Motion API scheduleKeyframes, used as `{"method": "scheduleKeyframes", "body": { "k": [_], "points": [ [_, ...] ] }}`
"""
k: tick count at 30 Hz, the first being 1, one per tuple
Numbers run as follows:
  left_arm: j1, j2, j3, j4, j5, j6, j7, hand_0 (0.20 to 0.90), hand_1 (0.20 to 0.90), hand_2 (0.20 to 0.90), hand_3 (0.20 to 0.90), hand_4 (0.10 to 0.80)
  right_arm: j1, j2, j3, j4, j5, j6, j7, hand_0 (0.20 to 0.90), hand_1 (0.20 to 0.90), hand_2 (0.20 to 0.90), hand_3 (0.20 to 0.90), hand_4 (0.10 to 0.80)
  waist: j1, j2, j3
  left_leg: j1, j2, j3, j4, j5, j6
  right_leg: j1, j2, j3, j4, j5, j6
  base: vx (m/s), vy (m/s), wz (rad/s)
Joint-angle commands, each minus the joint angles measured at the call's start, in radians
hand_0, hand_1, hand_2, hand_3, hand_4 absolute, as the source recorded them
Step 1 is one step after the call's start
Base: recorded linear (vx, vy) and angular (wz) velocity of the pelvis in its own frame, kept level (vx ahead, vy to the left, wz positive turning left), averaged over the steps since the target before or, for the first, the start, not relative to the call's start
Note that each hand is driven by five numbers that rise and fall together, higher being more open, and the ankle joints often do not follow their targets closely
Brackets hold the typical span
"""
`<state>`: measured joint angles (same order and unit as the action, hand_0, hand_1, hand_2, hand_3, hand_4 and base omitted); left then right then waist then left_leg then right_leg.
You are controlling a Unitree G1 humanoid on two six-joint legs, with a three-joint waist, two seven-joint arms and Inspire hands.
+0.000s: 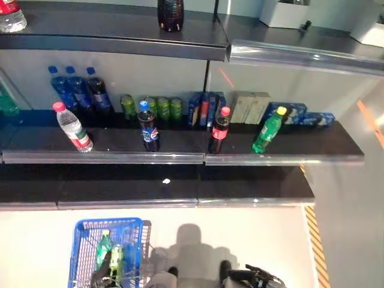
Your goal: Pick up the drink and place into the basket.
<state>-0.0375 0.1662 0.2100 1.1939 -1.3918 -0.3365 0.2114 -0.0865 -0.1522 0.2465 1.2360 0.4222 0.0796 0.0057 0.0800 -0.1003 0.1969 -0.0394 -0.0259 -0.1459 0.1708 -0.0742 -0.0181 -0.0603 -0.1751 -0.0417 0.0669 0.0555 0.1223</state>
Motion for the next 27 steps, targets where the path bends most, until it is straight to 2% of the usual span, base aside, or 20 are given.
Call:
{"method": "scheduleKeyframes", "body": {
  "k": [1,2,5,7,9,11,13,16,18,22,24,25,26,27],
  "points": [
    [0.035,0.021,0.034,-0.064,0.074,-0.100,-0.018,0.300,0.300,0.300,0.200,0.100,0.008,-0.036,0.027,-0.026,-0.001,-0.002,0.005,0.900,0.900,0.900,0.900,0.800,0.035,0.008,0.005,0.005,0.062,0.014,0.027,-0.032,-0.024,-0.010,-0.008,-0.042,0.006,0.027,0.029,-0.057,-0.262,0.14],
    [0.040,0.018,0.042,-0.062,0.078,-0.089,-0.019,0.300,0.300,0.300,0.200,0.100,-0.001,-0.047,0.037,-0.032,0.009,-0.013,-0.011,0.900,0.900,0.900,0.900,0.800,0.046,0.010,0.008,-0.004,0.087,0.014,0.003,-0.002,-0.042,0.001,0.002,-0.065,-0.008,0.017,0.015,-0.092,-0.243,0.16],
    [0.052,0.014,0.043,-0.049,0.082,-0.067,-0.013,0.300,0.300,0.300,0.200,0.100,-0.014,-0.071,0.032,-0.036,0.026,-0.027,-0.012,0.900,0.900,0.900,0.900,0.800,0.046,0.031,0.019,-0.020,0.123,0.023,-0.032,0.052,-0.063,0.001,0.020,-0.100,-0.010,0.003,-0.007,-0.136,-0.165,0.30],
    [0.059,0.011,0.044,-0.036,0.083,-0.051,-0.016,0.300,0.300,0.300,0.200,0.100,-0.007,-0.087,0.026,-0.040,0.017,-0.063,-0.010,0.900,0.900,0.900,0.900,0.800,0.033,0.050,0.029,-0.029,0.154,0.053,-0.053,0.100,-0.080,0.003,0.026,-0.130,-0.009,-0.009,-0.017,-0.099,-0.054,0.32],
    [0.058,0.011,0.041,-0.036,0.097,-0.036,0.000,0.300,0.300,0.300,0.200,0.100,0.004,-0.100,0.015,-0.054,0.008,-0.100,-0.002,0.900,0.900,0.900,0.900,0.800,0.014,0.064,0.031,-0.033,0.187,0.119,-0.066,0.135,-0.095,0.009,0.021,-0.171,-0.006,-0.022,-0.023,-0.087,0.007,0.43],
    [0.045,0.014,0.017,-0.042,0.111,-0.027,0.021,0.300,0.300,0.300,0.200,0.100,0.015,-0.120,0.014,-0.102,0.010,-0.131,-0.006,0.900,0.900,0.900,0.900,0.800,-0.017,0.076,0.034,-0.035,0.234,0.221,-0.077,0.181,-0.117,0.008,0.014,-0.220,0.006,-0.036,-0.030,-0.113,0.028,0.54],
    [0.032,0.016,-0.003,-0.054,0.119,-0.026,0.033,0.300,0.300,0.300,0.200,0.100,0.020,-0.134,0.022,-0.156,0.025,-0.146,-0.003,0.900,0.900,0.900,0.900,0.800,-0.037,0.081,0.040,-0.034,0.254,0.271,-0.088,0.200,-0.127,0.002,0.007,-0.243,0.018,-0.042,-0.031,-0.111,0.020,0.57],
    [0.023,0.013,-0.014,-0.081,0.133,-0.030,0.031,0.300,0.300,0.300,0.200,0.100,0.022,-0.150,0.045,-0.255,0.023,-0.159,0.004,0.900,0.900,0.900,0.900,0.800,-0.054,0.080,0.047,-0.020,0.251,0.277,-0.108,0.183,-0.128,-0.011,-0.003,-0.246,0.039,-0.046,-0.026,-0.035,0.049,0.63],
    [0.039,0.014,-0.011,-0.126,0.139,-0.034,0.051,0.300,0.300,0.300,0.200,0.100,0.039,-0.174,0.083,-0.449,-0.020,-0.103,-0.017,0.900,0.900,0.900,0.900,0.800,-0.067,0.073,0.038,0.007,0.247,0.284,-0.114,0.155,-0.124,-0.001,-0.009,-0.239,0.045,-0.049,-0.020,0.082,0.074,0.29],
    [0.082,0.033,0.000,-0.189,0.152,-0.027,0.087,0.300,0.300,0.300,0.200,0.100,0.084,-0.230,0.122,-0.783,-0.072,-0.059,-0.057,0.900,0.900,0.900,0.900,0.800,-0.082,0.058,0.020,0.044,0.240,0.301,-0.102,0.120,-0.114,0.026,-0.018,-0.224,0.046,-0.049,-0.004,0.124,0.052,-0.02],
    [0.093,0.045,0.005,-0.201,0.143,-0.025,0.090,0.300,0.300,0.300,0.200,0.100,0.088,-0.269,0.121,-0.922,-0.095,-0.071,-0.087,0.900,0.900,0.900,0.900,0.800,-0.093,0.052,0.007,0.054,0.240,0.314,-0.098,0.111,-0.109,0.029,-0.021,-0.215,0.044,-0.045,0.002,0.111,0.027,-0.13],
    [0.093,0.044,0.005,-0.202,0.143,-0.025,0.090,0.300,0.300,0.300,0.200,0.100,0.090,-0.270,0.121,-0.925,-0.095,-0.069,-0.088,0.900,0.900,0.900,0.900,0.800,-0.091,0.052,0.007,0.056,0.240,0.315,-0.098,0.110,-0.109,0.030,-0.021,-0.214,0.044,-0.046,0.003,0.110,0.035,-0.06],
    [0.100,0.043,0.012,-0.209,0.140,-0.027,0.089,0.300,0.300,0.300,0.200,0.100,0.083,-0.311,0.088,-1.047,-0.150,-0.107,-0.149,0.900,0.900,0.900,0.900,0.800,-0.105,0.050,0.003,0.071,0.243,0.337,-0.090,0.096,-0.105,0.039,-0.023,-0.207,0.044,-0.050,0.007,0.085,0.033,-0.06],
    [0.102,0.039,0.015,-0.212,0.141,-0.029,0.089,0.300,0.300,0.300,0.200,0.100,0.079,-0.323,0.071,-1.083,-0.152,-0.128,-0.166,0.900,0.900,0.900,0.900,0.800,-0.108,0.050,-0.001,0.070,0.243,0.344,-0.088,0.095,-0.103,0.038,-0.024,-0.205,0.039,-0.046,0.008,0.107,0.042,-0.22]
  ]
}}
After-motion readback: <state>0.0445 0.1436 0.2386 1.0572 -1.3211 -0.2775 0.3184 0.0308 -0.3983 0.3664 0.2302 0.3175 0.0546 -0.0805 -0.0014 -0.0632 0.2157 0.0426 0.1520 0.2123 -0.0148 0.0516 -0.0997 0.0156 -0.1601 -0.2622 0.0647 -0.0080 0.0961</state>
